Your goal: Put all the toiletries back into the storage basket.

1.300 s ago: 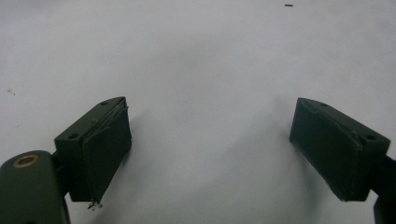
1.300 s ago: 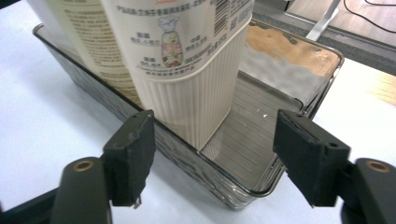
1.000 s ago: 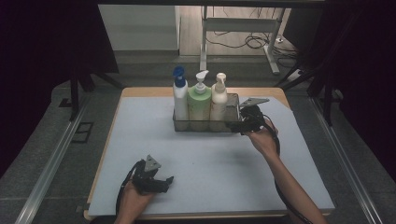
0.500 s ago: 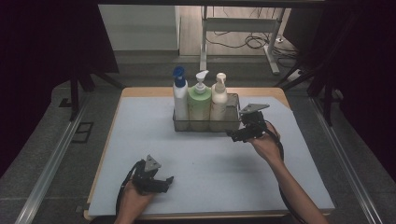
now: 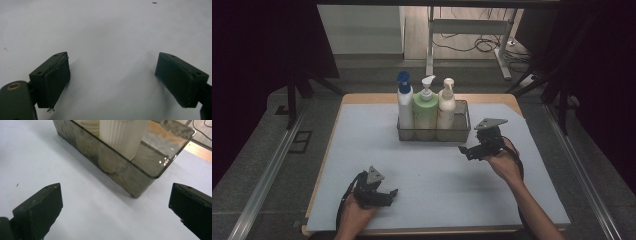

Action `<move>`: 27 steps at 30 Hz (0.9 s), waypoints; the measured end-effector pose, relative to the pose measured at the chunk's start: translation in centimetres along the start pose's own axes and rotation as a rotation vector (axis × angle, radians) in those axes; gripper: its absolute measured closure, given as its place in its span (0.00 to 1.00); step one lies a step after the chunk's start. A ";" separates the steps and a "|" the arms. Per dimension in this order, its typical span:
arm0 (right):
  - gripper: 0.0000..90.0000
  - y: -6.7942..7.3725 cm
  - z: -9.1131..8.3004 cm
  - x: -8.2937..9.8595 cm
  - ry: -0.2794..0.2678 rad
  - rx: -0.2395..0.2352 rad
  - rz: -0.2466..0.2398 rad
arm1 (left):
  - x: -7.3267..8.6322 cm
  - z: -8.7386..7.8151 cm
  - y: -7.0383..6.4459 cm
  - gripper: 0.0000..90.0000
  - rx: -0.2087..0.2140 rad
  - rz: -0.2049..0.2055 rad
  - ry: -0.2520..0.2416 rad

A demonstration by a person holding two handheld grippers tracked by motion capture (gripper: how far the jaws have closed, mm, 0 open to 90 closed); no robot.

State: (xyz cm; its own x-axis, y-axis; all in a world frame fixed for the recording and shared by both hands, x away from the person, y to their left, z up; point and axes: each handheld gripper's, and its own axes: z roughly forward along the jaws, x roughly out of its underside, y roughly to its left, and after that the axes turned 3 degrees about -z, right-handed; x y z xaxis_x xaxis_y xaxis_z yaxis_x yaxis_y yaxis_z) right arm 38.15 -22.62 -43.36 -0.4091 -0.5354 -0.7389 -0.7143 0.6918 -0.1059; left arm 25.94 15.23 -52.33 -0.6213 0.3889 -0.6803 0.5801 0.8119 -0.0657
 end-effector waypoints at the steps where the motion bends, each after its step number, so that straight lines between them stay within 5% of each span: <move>1: 0.00 0.0 -0.1 0.1 0.003 -0.002 -0.003 | 0.0 0.0 0.0 0.14 0.000 0.000 0.000; 11: 0.00 0.3 -1.3 1.7 0.050 0.000 -0.016 | 0.0 0.0 0.0 0.14 0.000 0.000 0.000; 27: 0.00 0.5 -3.9 4.2 0.047 0.003 -0.011 | 0.0 0.0 0.0 0.14 0.000 -0.001 -0.002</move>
State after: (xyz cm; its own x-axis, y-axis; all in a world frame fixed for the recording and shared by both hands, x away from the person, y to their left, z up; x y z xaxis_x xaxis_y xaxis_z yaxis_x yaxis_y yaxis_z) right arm 33.84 -26.44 -43.93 -0.4278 -0.5651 -0.7055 -0.7172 0.6872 -0.1155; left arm 25.93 15.23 -52.35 -0.6208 0.3877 -0.6814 0.5800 0.8119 -0.0664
